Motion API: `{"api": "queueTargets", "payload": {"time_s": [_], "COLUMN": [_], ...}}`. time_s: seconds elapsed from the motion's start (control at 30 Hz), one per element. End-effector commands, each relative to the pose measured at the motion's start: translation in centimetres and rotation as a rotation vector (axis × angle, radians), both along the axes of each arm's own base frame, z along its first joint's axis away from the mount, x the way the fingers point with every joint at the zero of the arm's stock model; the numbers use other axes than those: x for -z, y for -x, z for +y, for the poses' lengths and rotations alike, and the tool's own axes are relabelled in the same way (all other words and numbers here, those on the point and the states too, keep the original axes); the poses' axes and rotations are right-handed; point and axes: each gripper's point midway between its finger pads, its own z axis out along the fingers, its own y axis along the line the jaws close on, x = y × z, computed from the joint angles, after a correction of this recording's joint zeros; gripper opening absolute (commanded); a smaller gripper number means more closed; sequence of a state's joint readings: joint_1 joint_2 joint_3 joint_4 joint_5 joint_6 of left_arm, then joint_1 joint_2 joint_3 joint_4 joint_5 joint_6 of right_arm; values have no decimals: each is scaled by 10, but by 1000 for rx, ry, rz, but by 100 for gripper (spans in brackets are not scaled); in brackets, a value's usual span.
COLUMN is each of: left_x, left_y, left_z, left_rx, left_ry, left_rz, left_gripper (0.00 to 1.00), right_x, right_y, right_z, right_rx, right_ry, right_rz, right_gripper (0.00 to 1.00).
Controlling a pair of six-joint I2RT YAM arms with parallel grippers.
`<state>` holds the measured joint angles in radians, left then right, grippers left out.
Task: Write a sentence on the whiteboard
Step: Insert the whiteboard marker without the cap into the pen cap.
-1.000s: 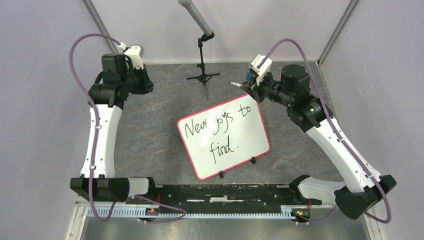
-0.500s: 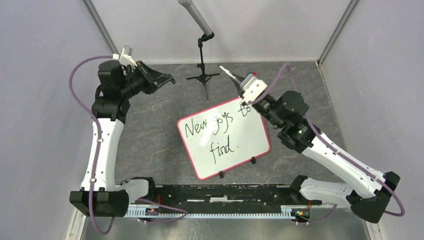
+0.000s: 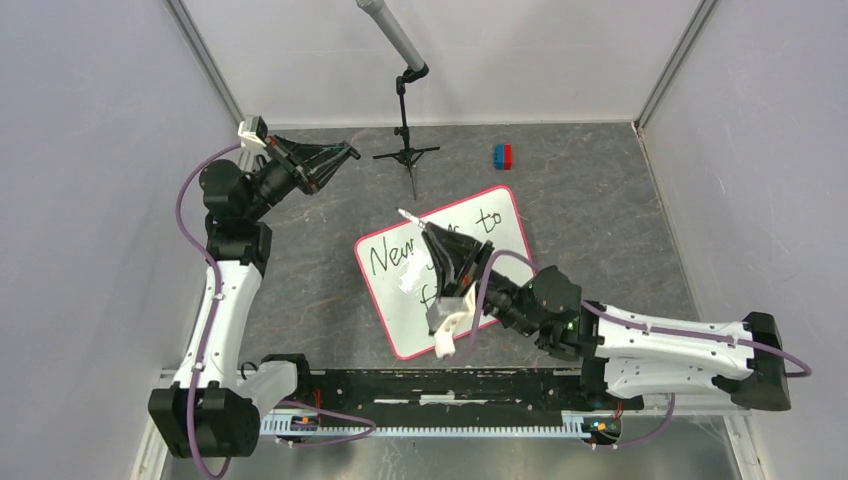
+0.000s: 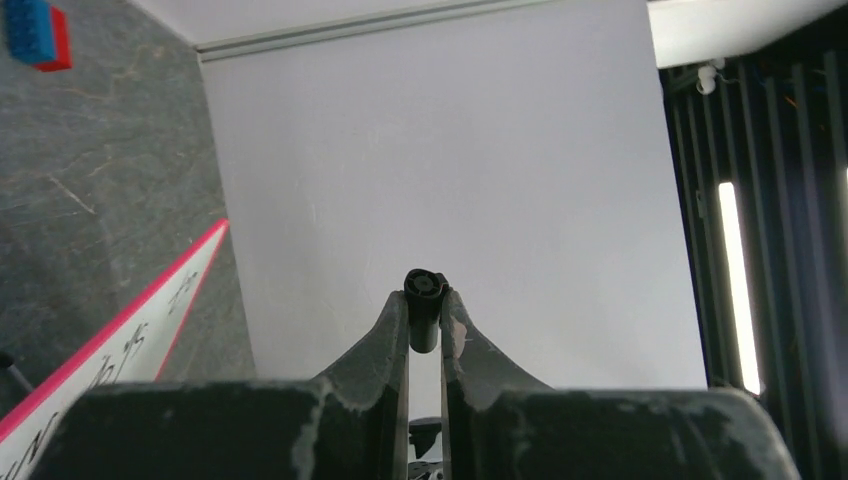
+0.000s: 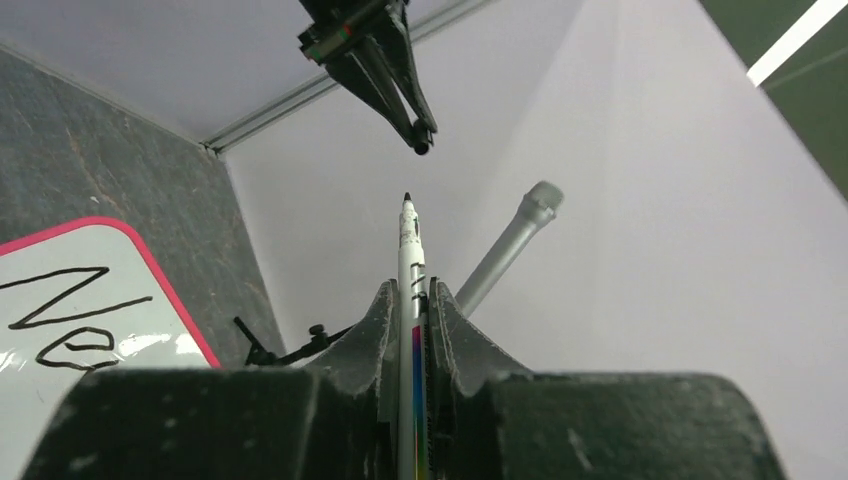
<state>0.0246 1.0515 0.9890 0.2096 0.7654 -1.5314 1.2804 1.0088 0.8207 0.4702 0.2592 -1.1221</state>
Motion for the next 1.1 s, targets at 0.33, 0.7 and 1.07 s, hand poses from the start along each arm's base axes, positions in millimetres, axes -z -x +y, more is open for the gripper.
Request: {"api": "queueTargets", "payload": {"time_s": [0.33, 0.7, 1.07], "left_x": [-26, -3, -2], "left_y": [78, 79, 78], "left_z": [-34, -41, -45], "left_rx": [239, 213, 202], "left_ry": [-18, 8, 22], "left_rz": [-164, -110, -100], "left_gripper": [2, 2, 2], "right_x": [-15, -23, -23], "right_y": [32, 24, 25], "right_z": [-12, -10, 6], "right_rx": [193, 298, 296], "right_ry": [82, 94, 112], "right_rz": [-394, -398, -393], "right_gripper": [0, 0, 0]}}
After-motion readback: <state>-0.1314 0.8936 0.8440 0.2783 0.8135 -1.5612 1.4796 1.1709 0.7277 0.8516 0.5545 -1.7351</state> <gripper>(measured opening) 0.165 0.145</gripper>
